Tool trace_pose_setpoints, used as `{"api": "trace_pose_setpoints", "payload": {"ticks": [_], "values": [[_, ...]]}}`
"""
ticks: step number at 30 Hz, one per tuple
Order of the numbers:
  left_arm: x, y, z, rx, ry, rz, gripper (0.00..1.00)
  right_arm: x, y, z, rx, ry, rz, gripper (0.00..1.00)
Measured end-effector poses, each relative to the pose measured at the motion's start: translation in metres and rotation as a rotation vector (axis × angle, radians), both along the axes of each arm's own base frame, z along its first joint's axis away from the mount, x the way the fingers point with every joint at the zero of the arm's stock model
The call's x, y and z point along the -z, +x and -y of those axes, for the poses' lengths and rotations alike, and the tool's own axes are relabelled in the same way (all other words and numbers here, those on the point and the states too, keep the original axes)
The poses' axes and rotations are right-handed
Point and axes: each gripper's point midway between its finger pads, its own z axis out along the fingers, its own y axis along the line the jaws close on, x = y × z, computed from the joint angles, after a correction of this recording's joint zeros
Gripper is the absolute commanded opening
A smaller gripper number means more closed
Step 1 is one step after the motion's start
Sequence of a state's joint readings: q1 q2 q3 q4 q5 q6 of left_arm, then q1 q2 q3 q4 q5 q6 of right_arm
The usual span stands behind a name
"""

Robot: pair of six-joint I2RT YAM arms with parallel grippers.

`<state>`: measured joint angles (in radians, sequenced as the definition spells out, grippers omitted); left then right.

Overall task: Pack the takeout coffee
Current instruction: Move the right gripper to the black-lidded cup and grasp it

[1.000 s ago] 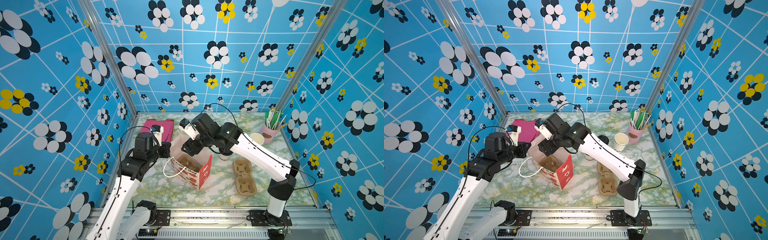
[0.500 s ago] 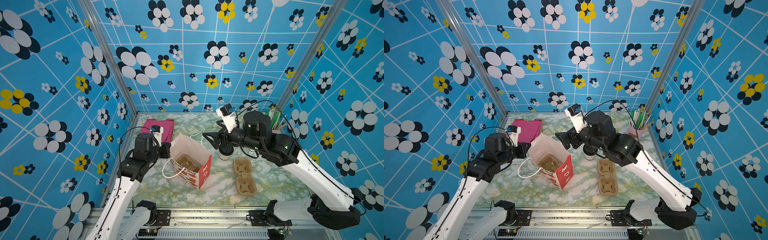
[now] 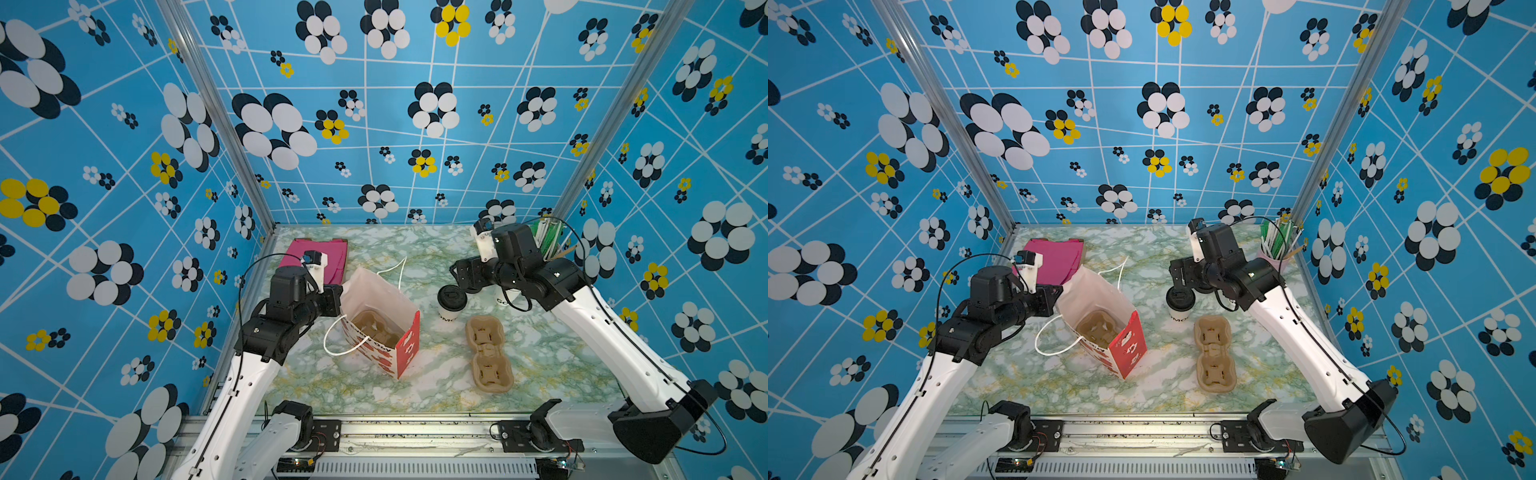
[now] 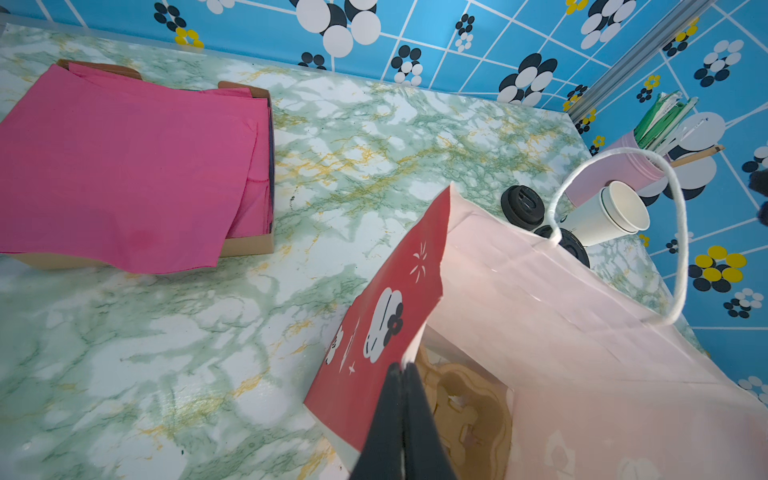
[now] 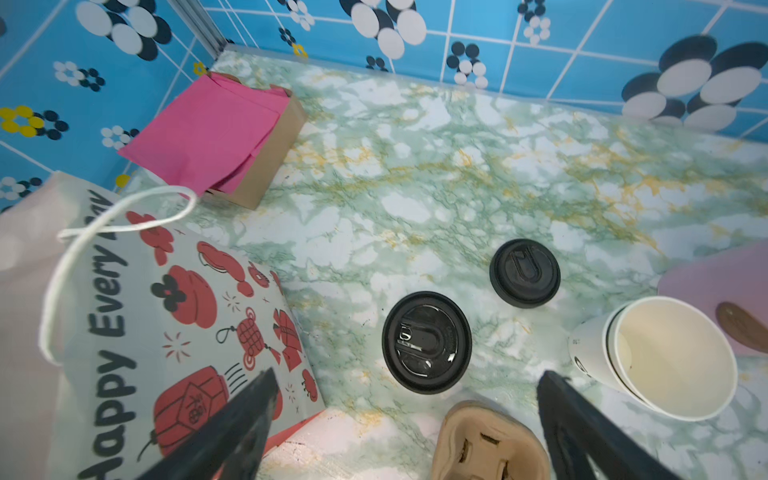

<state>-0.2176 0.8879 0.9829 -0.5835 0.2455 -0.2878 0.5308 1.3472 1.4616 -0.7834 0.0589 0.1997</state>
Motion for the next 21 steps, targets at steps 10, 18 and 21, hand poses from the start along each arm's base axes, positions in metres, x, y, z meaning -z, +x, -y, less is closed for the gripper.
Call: {"api": "trace_pose_setpoints", "payload": {"ticks": [10, 18, 21], "values": [[0.000, 0.000, 0.000, 0.000, 0.000, 0.000, 0.00, 0.087, 0.024, -0.004, 0.018, -0.056, -0.231, 0.94], [0.001, 0.001, 0.000, 0.000, 0.000, 0.002, 0.00, 0.128, 0.029, -0.007, 0.020, -0.107, -0.332, 0.90], [0.001, 0.001, 0.000, 0.000, -0.001, 0.003, 0.00, 0.144, 0.028, -0.006, 0.021, -0.130, -0.377, 0.89]]}}
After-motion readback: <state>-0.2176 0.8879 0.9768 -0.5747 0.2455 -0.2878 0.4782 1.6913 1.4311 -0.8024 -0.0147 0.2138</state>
